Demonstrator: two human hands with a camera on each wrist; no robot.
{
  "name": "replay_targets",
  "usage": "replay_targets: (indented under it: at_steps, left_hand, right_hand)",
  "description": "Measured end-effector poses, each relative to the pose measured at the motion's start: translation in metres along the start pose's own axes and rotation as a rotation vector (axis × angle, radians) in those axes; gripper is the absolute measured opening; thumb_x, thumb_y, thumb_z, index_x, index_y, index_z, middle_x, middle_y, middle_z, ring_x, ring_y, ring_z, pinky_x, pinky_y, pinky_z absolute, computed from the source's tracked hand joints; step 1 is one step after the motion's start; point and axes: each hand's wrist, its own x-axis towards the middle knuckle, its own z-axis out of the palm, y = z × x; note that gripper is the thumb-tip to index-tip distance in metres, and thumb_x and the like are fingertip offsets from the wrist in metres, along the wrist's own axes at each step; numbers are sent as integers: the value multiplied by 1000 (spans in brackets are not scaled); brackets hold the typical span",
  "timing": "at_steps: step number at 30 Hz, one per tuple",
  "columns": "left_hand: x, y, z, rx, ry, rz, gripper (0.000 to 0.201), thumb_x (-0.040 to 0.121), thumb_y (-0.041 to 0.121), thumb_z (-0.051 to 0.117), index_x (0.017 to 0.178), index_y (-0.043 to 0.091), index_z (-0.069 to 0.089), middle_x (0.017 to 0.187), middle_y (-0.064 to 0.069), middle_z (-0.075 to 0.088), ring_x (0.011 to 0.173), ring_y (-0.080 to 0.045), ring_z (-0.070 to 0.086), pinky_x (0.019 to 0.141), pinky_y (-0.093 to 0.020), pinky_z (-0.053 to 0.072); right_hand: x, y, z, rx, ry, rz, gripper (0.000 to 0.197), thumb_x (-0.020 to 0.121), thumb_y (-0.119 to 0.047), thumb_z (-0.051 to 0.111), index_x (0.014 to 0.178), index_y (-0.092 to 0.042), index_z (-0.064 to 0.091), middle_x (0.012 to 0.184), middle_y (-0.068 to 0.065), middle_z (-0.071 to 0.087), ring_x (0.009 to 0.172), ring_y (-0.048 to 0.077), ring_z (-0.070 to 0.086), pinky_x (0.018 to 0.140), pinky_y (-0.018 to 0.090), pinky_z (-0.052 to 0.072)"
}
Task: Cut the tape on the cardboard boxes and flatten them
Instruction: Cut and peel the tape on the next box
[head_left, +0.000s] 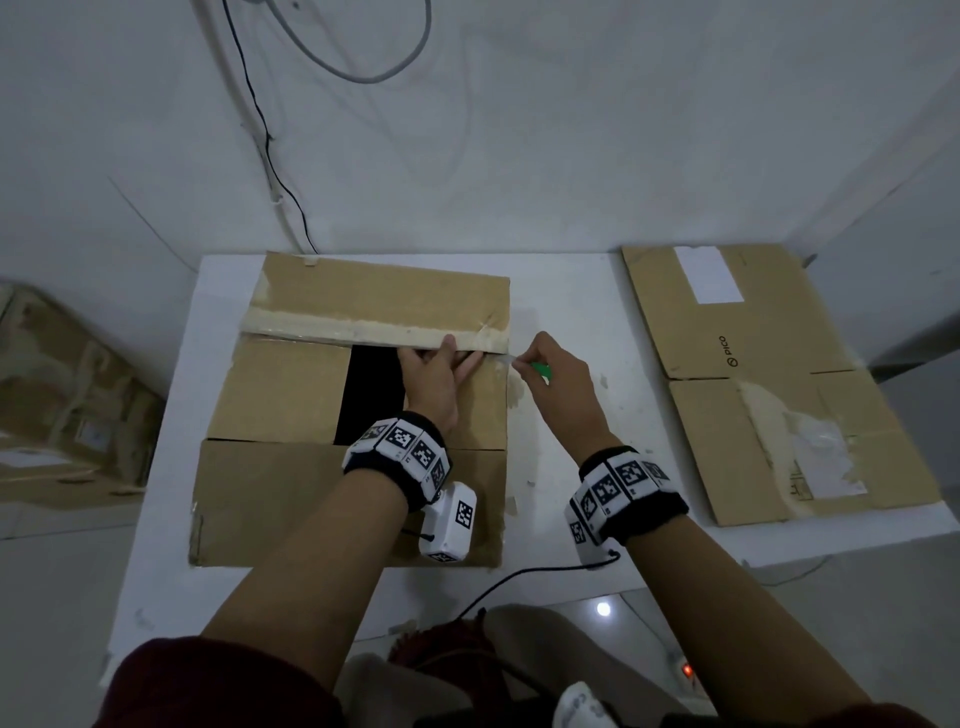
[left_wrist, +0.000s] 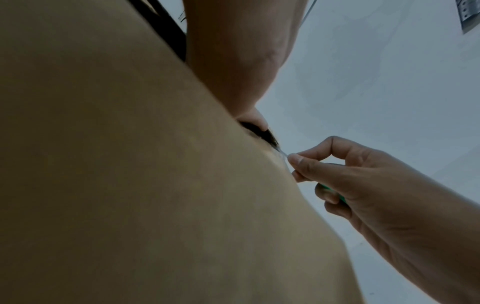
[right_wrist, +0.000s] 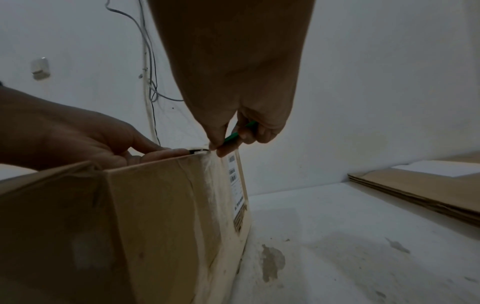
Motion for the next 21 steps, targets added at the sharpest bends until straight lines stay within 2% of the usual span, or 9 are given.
replay_targets:
  at_steps: [3, 10, 13, 14, 16, 18, 19, 21]
  left_hand:
    - [4, 3, -1, 4, 3, -48, 42, 97, -4, 46, 134, 9, 30, 126, -15, 51, 91, -19, 66, 86, -42, 57]
    - [9, 9, -2, 21, 3, -64, 45, 97, -6, 44, 136, 7, 28, 134, -21, 47, 96, -23, 64, 83, -43, 57]
    - [3, 5, -6, 89, -72, -90, 46, 97, -5, 44, 139, 8, 28, 131, -17, 50, 96, -21, 64, 81, -39, 59]
    - [-2, 2, -7, 111, -84, -84, 43, 98, -4, 44, 137, 7, 29, 128, -16, 51, 95, -20, 65, 81, -37, 59]
    - [-7, 1, -7, 125, -79, -40, 33, 98, -1, 46, 128, 6, 34, 126, -17, 51, 91, -18, 68, 83, -38, 58]
    - [-5, 4, -4, 92, -79, -13, 24, 98, 2, 49, 119, 7, 38, 124, -18, 53, 89, -18, 70, 86, -42, 57]
    - [-3, 7, -1, 79, -84, 6, 22, 97, 3, 52, 115, 8, 41, 122, -17, 55, 91, -20, 70, 87, -43, 57]
    - [1, 14, 6, 101, -103, 56, 21, 94, 6, 58, 109, 7, 44, 116, -16, 60, 95, -24, 70, 86, -42, 57]
  right_hand:
    - [7, -2, 3, 30, -3, 16, 19, 98, -19, 58, 84, -10, 48, 77, 2, 60, 76, 22, 58, 70, 39, 50]
    - [21, 3, 11, 60, 5, 36, 17, 97, -11, 58, 84, -8, 48, 78, 3, 61, 75, 20, 57, 69, 34, 48]
    - [40, 10, 4, 93, 104, 42, 18, 97, -6, 55, 82, -4, 44, 78, 16, 59, 71, 31, 56, 64, 31, 43]
    - [48, 12, -1, 102, 90, 52, 18, 96, -4, 55, 82, -4, 45, 79, 17, 60, 74, 34, 57, 64, 29, 43]
    - [61, 12, -8, 104, 9, 75, 15, 97, -6, 55, 84, -5, 48, 82, 14, 63, 77, 27, 61, 65, 19, 43]
    - [60, 14, -9, 115, -9, 100, 10, 99, -12, 54, 92, -7, 51, 85, 6, 64, 75, 9, 62, 63, 8, 41]
    - [54, 17, -8, 124, 32, 117, 8, 100, -13, 53, 96, -7, 52, 85, 3, 64, 75, 3, 60, 62, 7, 42]
    - [34, 34, -3, 140, 145, 205, 7, 100, -11, 51, 105, -6, 53, 85, 2, 64, 73, 3, 58, 59, 8, 41]
